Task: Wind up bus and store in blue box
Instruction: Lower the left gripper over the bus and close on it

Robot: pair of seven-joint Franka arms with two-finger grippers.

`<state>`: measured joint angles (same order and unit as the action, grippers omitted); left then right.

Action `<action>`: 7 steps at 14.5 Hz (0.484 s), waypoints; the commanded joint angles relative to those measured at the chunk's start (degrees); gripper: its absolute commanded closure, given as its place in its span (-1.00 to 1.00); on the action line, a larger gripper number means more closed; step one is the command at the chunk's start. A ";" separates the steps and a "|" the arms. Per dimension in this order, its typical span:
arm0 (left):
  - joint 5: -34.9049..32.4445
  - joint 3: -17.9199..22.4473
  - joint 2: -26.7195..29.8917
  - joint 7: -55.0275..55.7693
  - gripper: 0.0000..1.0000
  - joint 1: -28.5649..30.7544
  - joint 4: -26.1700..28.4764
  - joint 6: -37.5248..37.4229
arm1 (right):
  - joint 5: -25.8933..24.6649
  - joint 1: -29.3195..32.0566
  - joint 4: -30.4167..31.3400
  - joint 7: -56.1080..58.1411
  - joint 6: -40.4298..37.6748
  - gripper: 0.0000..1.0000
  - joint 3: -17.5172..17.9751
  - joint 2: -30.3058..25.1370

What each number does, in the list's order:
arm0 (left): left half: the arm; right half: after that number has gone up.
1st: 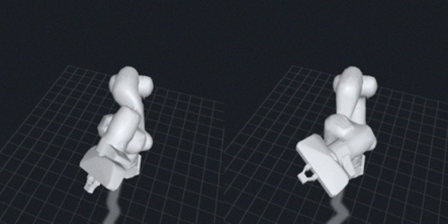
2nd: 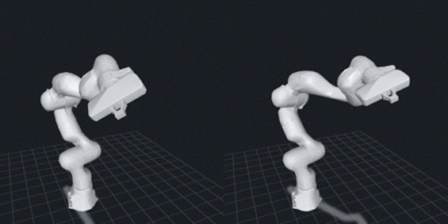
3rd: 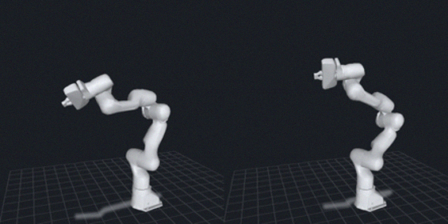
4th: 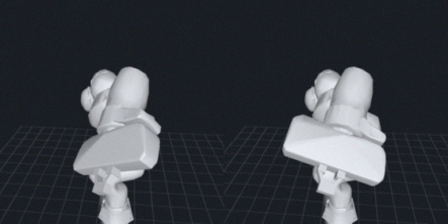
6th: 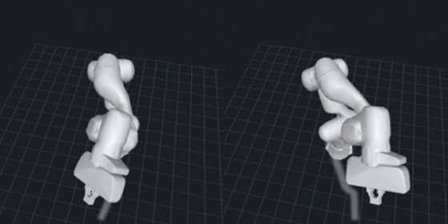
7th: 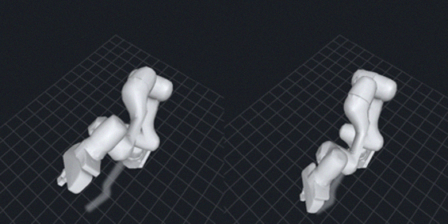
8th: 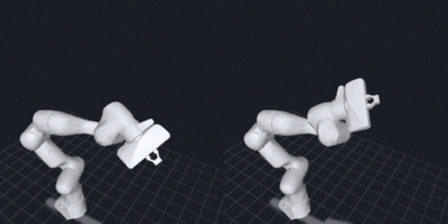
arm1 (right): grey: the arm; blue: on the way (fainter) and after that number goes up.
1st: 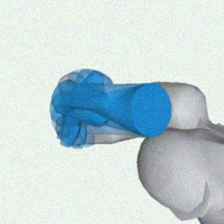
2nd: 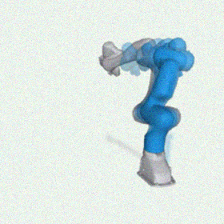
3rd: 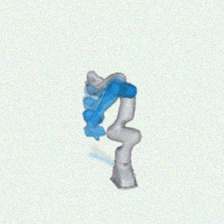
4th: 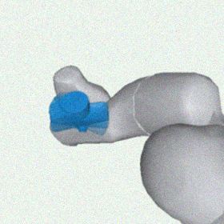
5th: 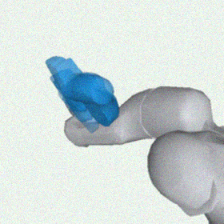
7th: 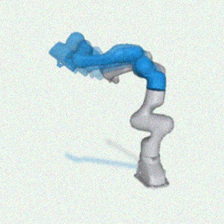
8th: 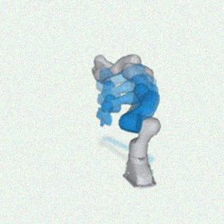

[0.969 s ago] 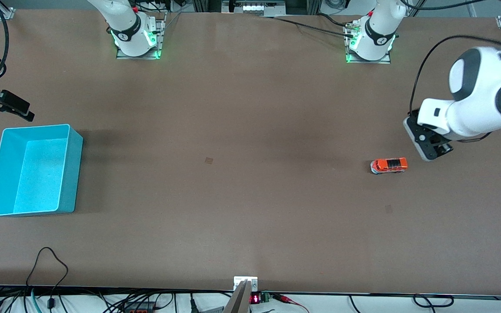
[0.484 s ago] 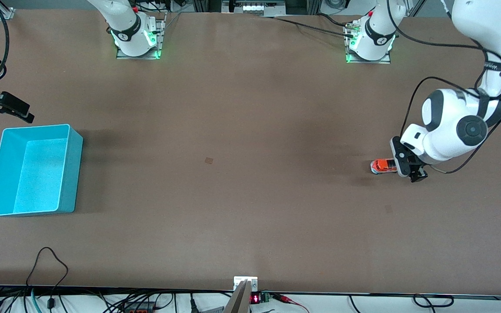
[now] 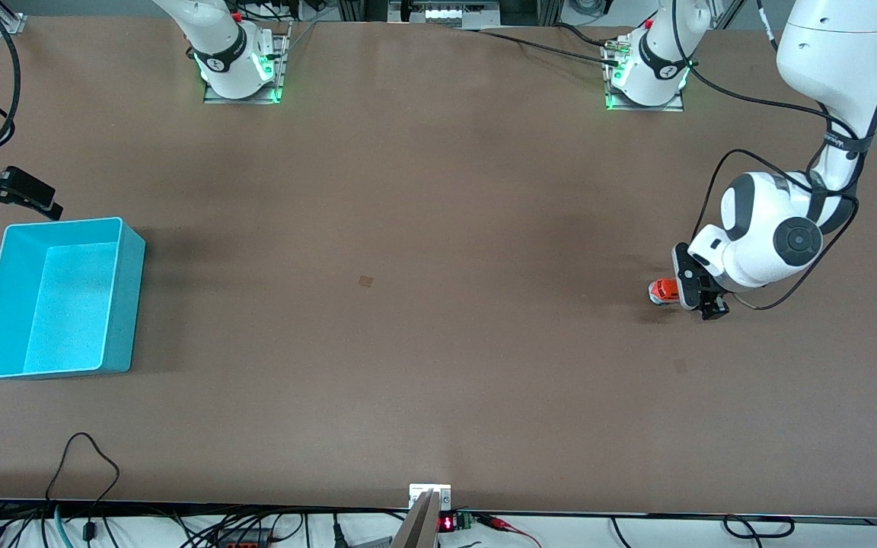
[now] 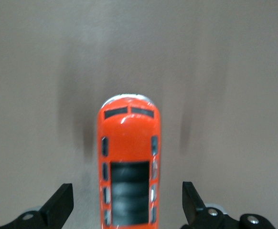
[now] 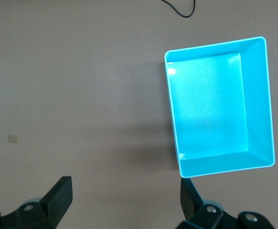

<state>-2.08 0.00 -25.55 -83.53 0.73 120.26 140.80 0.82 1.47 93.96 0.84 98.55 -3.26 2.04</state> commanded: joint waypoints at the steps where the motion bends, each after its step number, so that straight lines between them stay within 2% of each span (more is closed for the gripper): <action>1: -0.56 -1.15 0.94 -0.93 -1.00 0.06 1.47 1.32 | 0.05 -0.06 -0.71 0.22 0.15 -1.00 0.09 0.33; 2: -0.56 -1.15 0.85 -0.93 -0.98 0.06 1.47 1.41 | 0.14 -0.06 -0.71 0.13 0.41 -1.00 0.18 0.33; 3: -0.56 -1.15 0.85 -1.02 -0.88 0.06 1.47 1.49 | 0.14 -0.06 -0.71 0.13 0.85 -1.00 0.18 0.33; 4: -0.65 -1.23 0.94 -1.02 -0.63 -0.02 1.38 1.49 | 0.14 -0.06 -0.71 0.13 0.85 -1.00 0.18 0.33; 6: -0.56 -1.15 1.03 -1.11 0.08 -0.02 1.38 1.49 | 0.14 -0.06 -0.71 0.13 0.85 -1.00 0.18 0.33; 7: -0.56 -1.23 1.03 -1.11 0.30 -0.02 1.38 1.41 | 0.14 -0.06 -0.71 0.13 0.85 -1.00 0.18 0.33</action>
<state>-2.08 -1.08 -25.48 -83.62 0.62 120.89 141.80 0.82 1.41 93.96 0.84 99.20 -3.21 2.05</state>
